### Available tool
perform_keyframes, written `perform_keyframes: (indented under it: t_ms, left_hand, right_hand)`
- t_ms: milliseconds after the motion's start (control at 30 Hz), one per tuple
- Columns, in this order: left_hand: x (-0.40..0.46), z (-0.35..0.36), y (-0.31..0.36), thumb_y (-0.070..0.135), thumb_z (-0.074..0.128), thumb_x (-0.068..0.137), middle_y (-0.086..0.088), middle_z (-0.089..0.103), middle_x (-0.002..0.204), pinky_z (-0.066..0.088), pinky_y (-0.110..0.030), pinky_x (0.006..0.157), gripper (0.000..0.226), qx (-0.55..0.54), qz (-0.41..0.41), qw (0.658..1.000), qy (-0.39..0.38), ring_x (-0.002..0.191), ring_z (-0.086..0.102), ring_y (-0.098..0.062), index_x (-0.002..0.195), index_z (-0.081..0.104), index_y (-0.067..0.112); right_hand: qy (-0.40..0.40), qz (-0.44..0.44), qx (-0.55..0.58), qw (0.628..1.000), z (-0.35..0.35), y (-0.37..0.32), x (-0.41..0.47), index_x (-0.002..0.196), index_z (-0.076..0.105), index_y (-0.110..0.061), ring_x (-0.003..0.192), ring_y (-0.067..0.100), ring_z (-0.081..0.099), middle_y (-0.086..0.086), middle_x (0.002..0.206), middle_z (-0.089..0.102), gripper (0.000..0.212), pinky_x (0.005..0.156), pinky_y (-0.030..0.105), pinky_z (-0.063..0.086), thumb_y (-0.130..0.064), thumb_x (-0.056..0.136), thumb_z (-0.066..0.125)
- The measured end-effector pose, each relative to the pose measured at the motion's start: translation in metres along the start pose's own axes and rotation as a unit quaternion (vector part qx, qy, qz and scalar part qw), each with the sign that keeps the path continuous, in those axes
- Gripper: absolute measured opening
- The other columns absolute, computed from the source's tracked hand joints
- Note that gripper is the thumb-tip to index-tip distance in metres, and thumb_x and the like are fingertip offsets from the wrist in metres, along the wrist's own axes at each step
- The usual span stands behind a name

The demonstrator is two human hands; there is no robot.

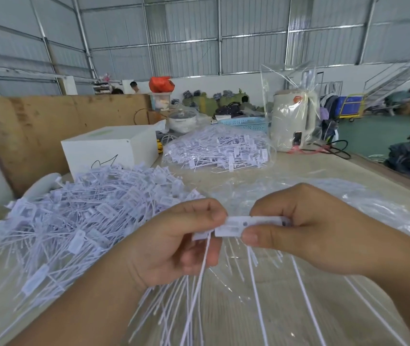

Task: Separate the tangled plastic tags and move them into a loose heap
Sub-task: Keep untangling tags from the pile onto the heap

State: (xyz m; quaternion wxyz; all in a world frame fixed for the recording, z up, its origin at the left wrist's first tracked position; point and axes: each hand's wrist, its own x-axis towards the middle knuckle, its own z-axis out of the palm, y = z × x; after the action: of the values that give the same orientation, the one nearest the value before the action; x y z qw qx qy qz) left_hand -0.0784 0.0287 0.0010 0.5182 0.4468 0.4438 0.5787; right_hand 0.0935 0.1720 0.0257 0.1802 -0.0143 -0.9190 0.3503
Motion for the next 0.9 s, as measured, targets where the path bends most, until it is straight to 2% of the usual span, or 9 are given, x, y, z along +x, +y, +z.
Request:
perform_keyframes:
  t_ms: [100,200,267,367,500,633,767,833,900]
  left_hand:
    - [-0.001,0.002,0.001,0.034,0.084,0.068,-0.006,0.062,0.051,0.030,-0.011,0.037,0.023,0.009,0.002,1.000,-0.016,0.030,0.042,-0.003,0.063,0.065,0.022]
    - [0.005,0.010,-0.002,0.029,0.071,0.076,-0.007,0.055,0.046,0.028,-0.014,0.036,0.020,0.106,0.034,0.990,0.091,0.029,0.036,-0.007,0.059,0.062,0.022]
    - [0.009,0.017,-0.006,0.031,0.073,0.081,-0.006,0.052,0.046,0.031,-0.015,0.035,0.025,0.171,0.044,0.978,0.110,0.031,0.040,-0.008,0.060,0.062,0.022]
    - [0.012,0.024,-0.013,0.038,0.062,0.083,-0.003,0.050,0.044,0.029,-0.018,0.039,0.026,0.240,0.045,0.956,0.162,0.034,0.038,-0.013,0.067,0.060,0.017]
    - [0.020,0.033,-0.022,0.028,0.061,0.087,-0.003,0.044,0.043,0.022,-0.020,0.040,0.027,0.118,0.112,0.952,0.260,0.034,0.030,-0.012,0.062,0.058,0.017]
    - [0.022,0.031,-0.017,0.033,0.061,0.080,-0.003,0.045,0.048,0.024,-0.016,0.037,0.022,-0.040,0.146,0.945,0.288,0.034,0.031,-0.011,0.070,0.058,0.014]
    - [0.017,0.029,-0.015,0.041,0.070,0.072,-0.003,0.048,0.047,0.024,-0.018,0.041,0.024,0.063,0.146,0.949,0.271,0.036,0.033,-0.013,0.060,0.060,0.023]
    - [0.015,0.032,-0.017,0.042,0.066,0.081,-0.003,0.050,0.045,0.027,-0.019,0.040,0.033,0.117,0.123,0.957,0.237,0.037,0.037,-0.014,0.055,0.060,0.024]
    - [0.014,0.033,-0.020,0.056,0.046,0.081,-0.004,0.051,0.043,0.032,-0.019,0.040,0.048,0.160,0.090,0.958,0.222,0.037,0.042,-0.015,0.049,0.060,0.023]
  right_hand:
    - [-0.044,0.040,-0.005,0.998,-0.001,0.003,0.001,0.068,0.063,-0.014,0.051,0.019,0.045,0.004,0.056,0.047,0.039,0.052,0.035,0.037,-0.050,0.082,0.063]
    - [-0.067,0.066,-0.016,0.995,0.007,0.005,0.004,0.081,0.070,-0.020,0.057,0.011,0.062,-0.003,0.068,0.065,0.029,0.062,0.036,0.053,-0.043,0.095,0.059]
    - [-0.081,0.081,0.042,0.993,0.013,0.005,0.005,0.092,0.070,-0.025,0.052,0.007,0.060,-0.006,0.069,0.067,0.021,0.057,0.028,0.049,-0.041,0.094,0.057]
    - [-0.065,0.100,0.049,0.992,0.013,0.007,0.008,0.085,0.070,-0.014,0.047,0.006,0.047,-0.010,0.052,0.053,0.029,0.051,0.024,0.038,-0.040,0.093,0.058]
    - [0.075,0.073,0.044,0.994,0.021,0.003,0.013,0.066,0.059,-0.010,0.041,0.003,0.031,-0.013,0.045,0.036,0.035,0.043,0.015,0.027,-0.031,0.094,0.058]
    - [0.279,0.051,0.069,0.956,0.025,0.004,0.017,0.069,0.057,-0.011,0.039,0.004,0.032,-0.011,0.047,0.035,0.033,0.040,0.012,0.025,-0.031,0.095,0.055]
    - [0.144,0.056,0.153,0.976,0.028,-0.001,0.010,0.102,0.054,-0.034,0.045,0.016,0.041,-0.008,0.052,0.046,0.023,0.043,0.024,0.037,-0.052,0.088,0.051]
    - [0.090,0.032,0.128,0.987,0.036,0.001,0.010,0.120,0.045,-0.036,0.060,0.033,0.060,0.002,0.065,0.065,0.035,0.065,0.042,0.054,-0.053,0.090,0.045]
    - [0.082,0.009,0.092,0.992,0.041,0.003,0.012,0.130,0.038,-0.030,0.073,0.029,0.068,0.004,0.071,0.071,0.042,0.080,0.044,0.052,-0.051,0.094,0.039]
